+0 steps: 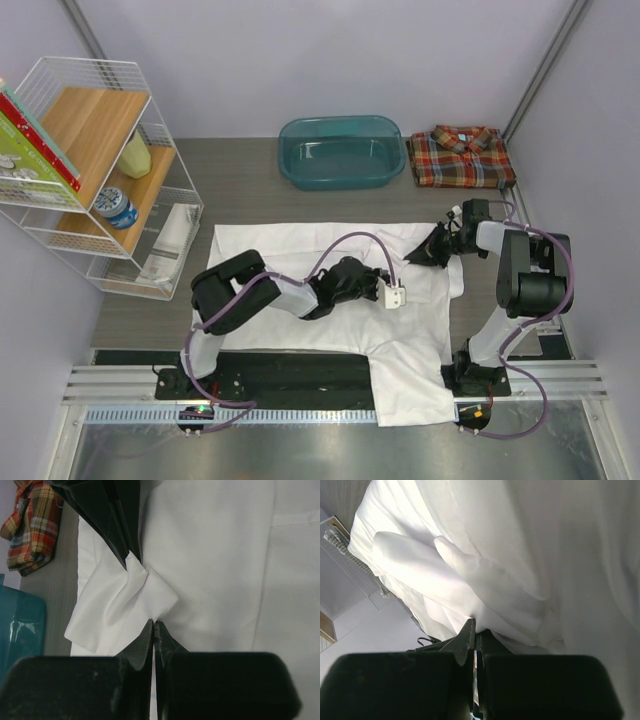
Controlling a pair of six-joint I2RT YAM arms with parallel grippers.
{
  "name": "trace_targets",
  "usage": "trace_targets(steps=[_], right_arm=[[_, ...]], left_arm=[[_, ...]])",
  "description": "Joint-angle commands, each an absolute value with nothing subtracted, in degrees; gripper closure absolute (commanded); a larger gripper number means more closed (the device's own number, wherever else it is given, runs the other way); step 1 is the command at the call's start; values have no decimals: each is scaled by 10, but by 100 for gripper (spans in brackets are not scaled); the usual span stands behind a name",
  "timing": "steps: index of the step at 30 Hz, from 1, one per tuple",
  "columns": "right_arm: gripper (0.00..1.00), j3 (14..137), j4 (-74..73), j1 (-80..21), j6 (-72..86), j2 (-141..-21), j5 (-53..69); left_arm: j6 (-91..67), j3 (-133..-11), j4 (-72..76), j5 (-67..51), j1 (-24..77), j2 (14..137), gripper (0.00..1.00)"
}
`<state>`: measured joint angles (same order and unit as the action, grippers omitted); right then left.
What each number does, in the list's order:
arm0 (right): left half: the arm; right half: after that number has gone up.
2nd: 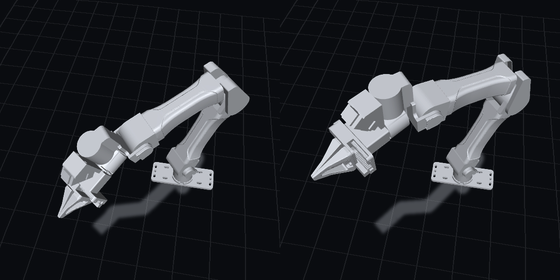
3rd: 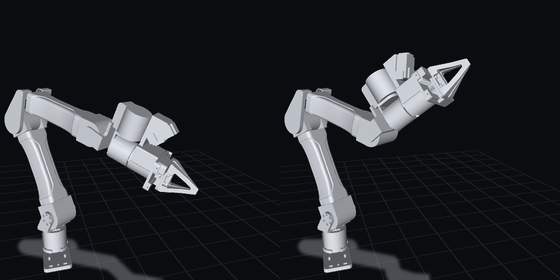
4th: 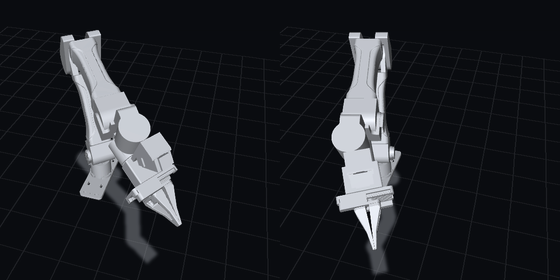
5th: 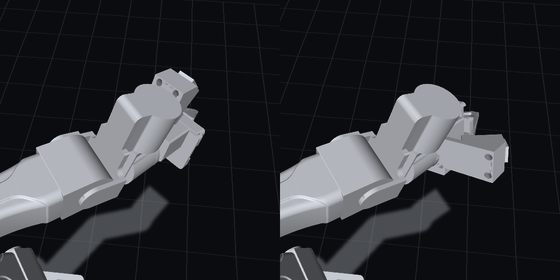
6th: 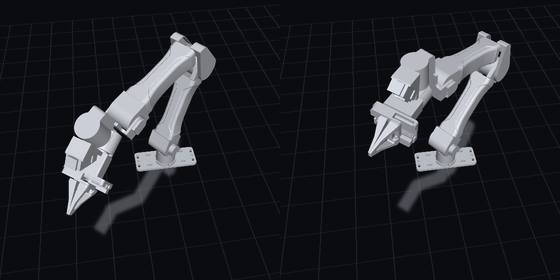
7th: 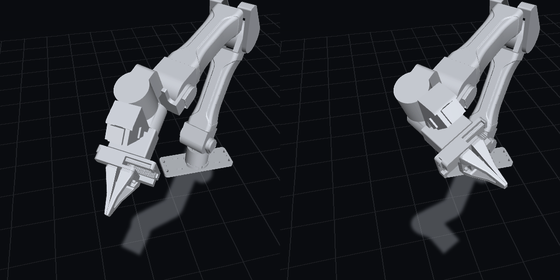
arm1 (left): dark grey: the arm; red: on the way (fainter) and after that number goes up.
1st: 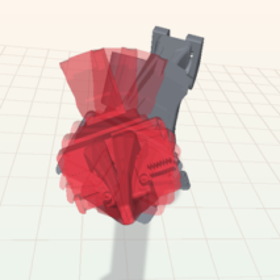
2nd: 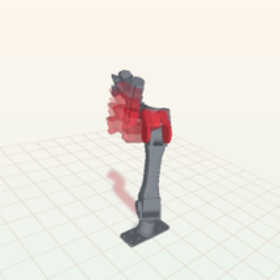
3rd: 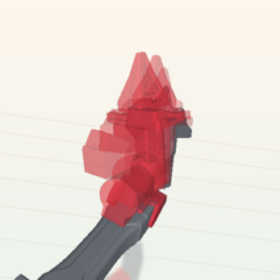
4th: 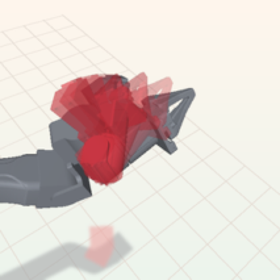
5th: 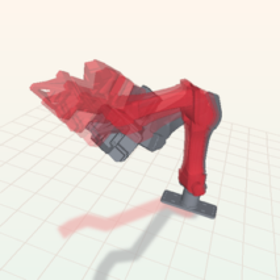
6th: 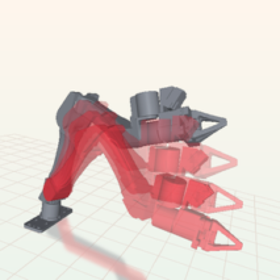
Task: Fold and stack the long sleeve shirts
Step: Fold the shirt
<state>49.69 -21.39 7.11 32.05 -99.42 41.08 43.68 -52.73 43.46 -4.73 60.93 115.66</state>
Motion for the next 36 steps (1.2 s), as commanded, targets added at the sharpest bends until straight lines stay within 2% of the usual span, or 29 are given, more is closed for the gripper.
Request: trace_targets(steps=[1, 2, 4, 8, 11, 15, 22, 28, 31, 34, 36], right_arm=[[91, 526, -243, 68, 284, -968, 418], [83, 535, -264, 67, 262, -966, 417], [78, 545, -283, 68, 244, -961, 417], [48, 590, -372, 68, 175, -946, 415], [32, 624, -446, 68, 98, -933, 401], [18, 651, -516, 68, 2, -904, 360], [16, 701, -631, 69, -206, -837, 317], [18, 767, -596, 69, -195, -829, 327], [22, 819, -571, 69, -168, -880, 333], [32, 863, -548, 69, -143, -939, 341], [36, 880, -539, 68, -127, -966, 344]], left_arm=[[411, -540, 403, -81, 597, 1117, 100], [402, -540, 389, -85, 596, 1107, 100], [375, -541, 335, -106, 594, 1066, 100], [345, -537, 253, -146, 593, 999, 100], [316, -566, 145, -173, 594, 961, 100], [293, -598, 42, -206, 593, 919, 100], [279, -657, -126, -268, 595, 842, 100], [319, -739, -332, -363, 615, 797, 100], [335, -763, -400, -381, 634, 779, 100], [338, -783, -430, -391, 642, 768, 100], [335, -796, -457, -402, 643, 765, 100]])
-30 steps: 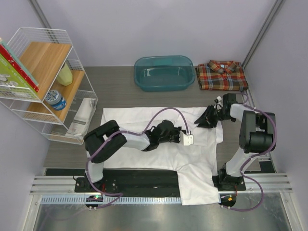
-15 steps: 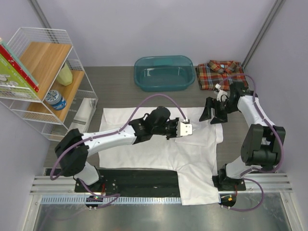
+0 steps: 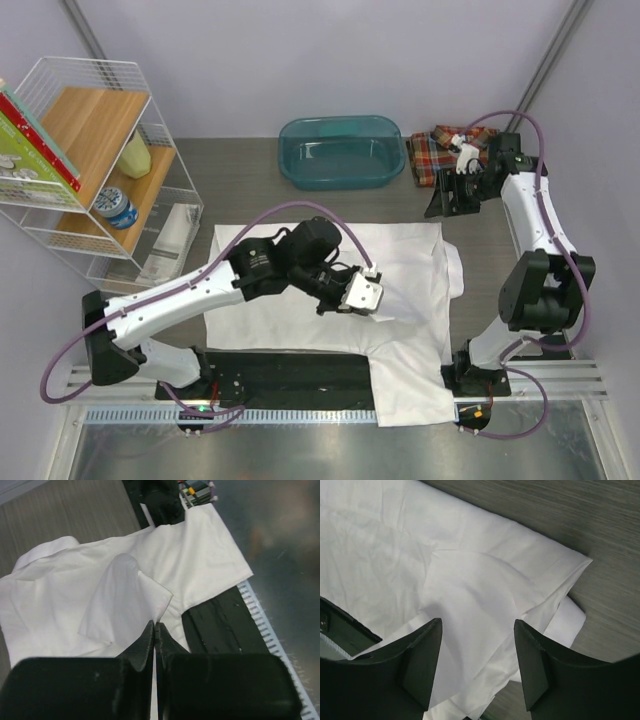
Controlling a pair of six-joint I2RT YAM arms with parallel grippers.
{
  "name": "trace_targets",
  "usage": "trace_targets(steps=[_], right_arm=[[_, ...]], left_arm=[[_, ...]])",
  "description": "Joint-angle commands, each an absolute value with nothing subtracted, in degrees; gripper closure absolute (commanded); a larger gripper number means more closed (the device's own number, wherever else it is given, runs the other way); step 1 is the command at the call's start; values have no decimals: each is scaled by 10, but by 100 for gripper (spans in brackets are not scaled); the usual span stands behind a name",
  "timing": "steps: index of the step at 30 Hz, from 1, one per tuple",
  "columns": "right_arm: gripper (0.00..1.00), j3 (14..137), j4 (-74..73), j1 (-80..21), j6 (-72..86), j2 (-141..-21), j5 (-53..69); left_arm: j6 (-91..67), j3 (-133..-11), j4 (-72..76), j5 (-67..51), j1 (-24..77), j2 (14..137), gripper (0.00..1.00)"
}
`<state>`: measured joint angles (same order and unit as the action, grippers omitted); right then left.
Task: Fold and stack the long sleeve shirts
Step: Fold the shirt
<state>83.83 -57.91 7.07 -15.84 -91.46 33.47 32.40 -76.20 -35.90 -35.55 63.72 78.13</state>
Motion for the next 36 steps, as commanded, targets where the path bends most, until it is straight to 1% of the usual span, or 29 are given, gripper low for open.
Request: trace_targets(steps=[1, 4, 8, 13, 17, 20, 21, 27, 36], right_arm=[[40, 889, -527, 65, -123, -990, 345], [44, 908, -517, 64, -113, -1039, 344], [46, 913, -504, 60, -109, -1080, 338], [48, 897, -482, 53, -112, -1095, 316], [50, 890, -474, 45, -119, -1100, 301], [55, 886, -471, 40, -120, -1107, 292], [58, 885, -471, 38, -123, -1109, 291], [66, 860, -469, 33, -138, -1114, 275], [67, 820, -452, 33, -150, -1140, 226]], left_arm=[[332, -812, -468, -410, 646, 762, 100], [330, -832, -510, -419, 655, 755, 100], [338, -851, -562, -430, 664, 744, 100], [353, -856, -614, -439, 670, 731, 100], [349, -857, -622, -446, 682, 729, 100], [342, -859, -618, -447, 689, 728, 100], [339, -860, -619, -446, 689, 729, 100], [323, -883, -622, -462, 695, 736, 100], [332, -887, -629, -454, 699, 740, 100]])
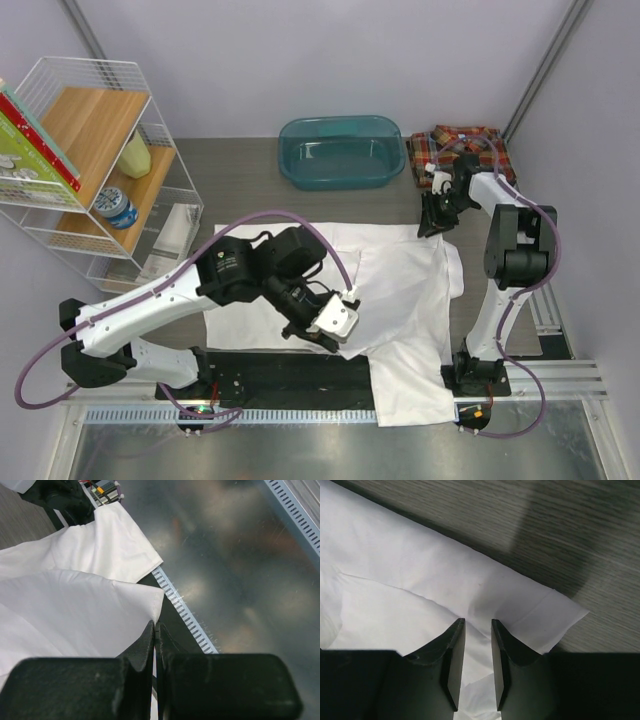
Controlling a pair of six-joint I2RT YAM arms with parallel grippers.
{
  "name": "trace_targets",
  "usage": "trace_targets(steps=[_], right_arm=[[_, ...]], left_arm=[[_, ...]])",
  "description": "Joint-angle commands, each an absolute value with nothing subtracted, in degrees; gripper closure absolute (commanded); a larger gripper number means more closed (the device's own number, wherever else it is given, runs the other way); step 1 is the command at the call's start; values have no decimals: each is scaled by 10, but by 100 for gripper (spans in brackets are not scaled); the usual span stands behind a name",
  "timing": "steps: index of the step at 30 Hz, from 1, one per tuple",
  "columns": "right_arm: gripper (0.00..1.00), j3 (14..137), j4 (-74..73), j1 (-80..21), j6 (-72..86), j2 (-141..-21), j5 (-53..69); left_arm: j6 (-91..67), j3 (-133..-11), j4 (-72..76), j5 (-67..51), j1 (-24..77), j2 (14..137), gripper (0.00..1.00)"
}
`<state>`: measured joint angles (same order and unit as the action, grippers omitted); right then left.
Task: Fold and stack the long sleeve shirts
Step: Fold the shirt
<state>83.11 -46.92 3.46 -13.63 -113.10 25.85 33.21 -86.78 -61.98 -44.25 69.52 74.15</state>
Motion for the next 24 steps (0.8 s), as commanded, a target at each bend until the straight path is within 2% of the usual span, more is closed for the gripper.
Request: trace_targets(steps=[1, 5, 14, 18, 19, 20, 23, 24], right_arm=[[67, 817, -452, 33, -152, -1144, 222], [68, 809, -464, 32, -167, -1149, 217], [59, 861, -527, 24, -190, -1082, 279], [57, 869, -557, 18, -204, -1076, 307], [54, 868, -565, 18, -211, -1071, 329], [46, 867, -576, 18, -219, -1065, 376], [30, 841, -576, 13, -220, -1017, 475], [28, 824, -550, 10, -212, -999, 489]], left_arm=[[330, -887, -620, -443, 699, 741, 100], [284, -876, -558, -396, 668, 754, 100], [115, -777, -328, -291, 455, 793, 100], [103, -744, -305, -280, 372, 815, 100], [100, -737, -299, -290, 362, 816, 100], [98, -726, -296, -287, 356, 817, 100], [83, -712, -290, -294, 338, 823, 100], [77, -706, -281, -295, 338, 824, 100]])
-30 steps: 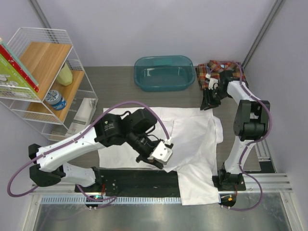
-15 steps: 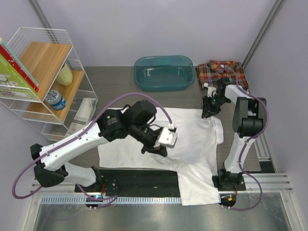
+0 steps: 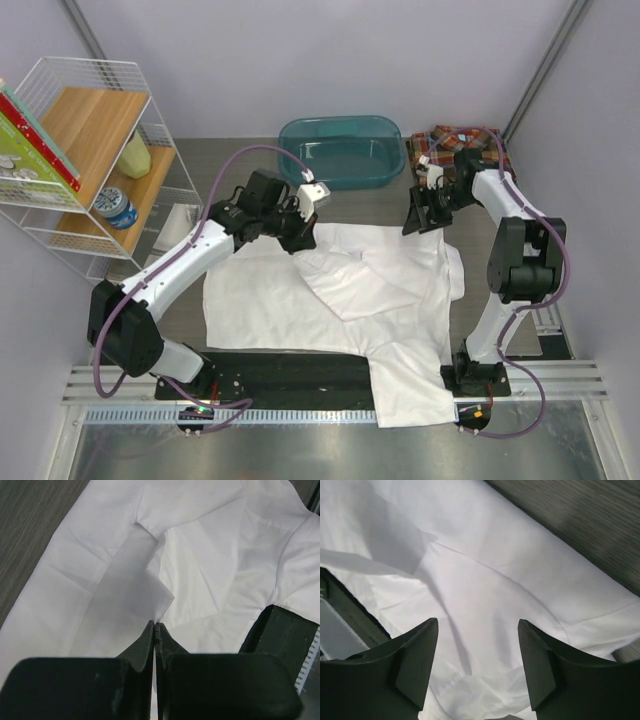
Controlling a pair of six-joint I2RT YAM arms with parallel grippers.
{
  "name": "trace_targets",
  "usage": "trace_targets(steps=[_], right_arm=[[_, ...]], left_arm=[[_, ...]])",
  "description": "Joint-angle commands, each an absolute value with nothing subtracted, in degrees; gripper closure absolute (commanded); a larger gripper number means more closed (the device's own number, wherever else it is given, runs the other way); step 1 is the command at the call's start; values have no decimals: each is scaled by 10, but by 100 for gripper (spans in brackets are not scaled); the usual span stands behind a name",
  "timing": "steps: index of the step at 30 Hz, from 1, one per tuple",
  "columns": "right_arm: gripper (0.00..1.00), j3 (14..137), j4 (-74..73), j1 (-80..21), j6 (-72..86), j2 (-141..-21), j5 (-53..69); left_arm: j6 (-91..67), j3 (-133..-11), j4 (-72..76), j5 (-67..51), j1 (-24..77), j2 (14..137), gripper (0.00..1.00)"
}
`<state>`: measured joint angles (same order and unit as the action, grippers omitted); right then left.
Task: Fold and stack the long sleeve shirts
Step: Fold the shirt
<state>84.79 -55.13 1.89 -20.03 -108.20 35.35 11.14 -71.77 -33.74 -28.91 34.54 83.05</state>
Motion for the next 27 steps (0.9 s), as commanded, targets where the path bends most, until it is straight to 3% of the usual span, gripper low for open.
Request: trace_targets(steps=[1, 6, 10, 24, 27], right_arm=[[24, 816, -534, 4, -190, -982, 499], [9, 711, -327, -68, -134, -825, 525], [2, 630, -215, -144, -179, -729, 464], [2, 640, -227, -292, -310, -783, 454], [10, 644, -210, -306, -295, -792, 459]], left_arm=[[73, -701, -279, -297, 337, 823, 100], [75, -695, -282, -344, 337, 828, 100], [86, -706, -306, -398, 337, 829, 100], [142, -741, -351, -443, 337, 826, 100], [142, -744, -352, -440, 337, 829, 100]])
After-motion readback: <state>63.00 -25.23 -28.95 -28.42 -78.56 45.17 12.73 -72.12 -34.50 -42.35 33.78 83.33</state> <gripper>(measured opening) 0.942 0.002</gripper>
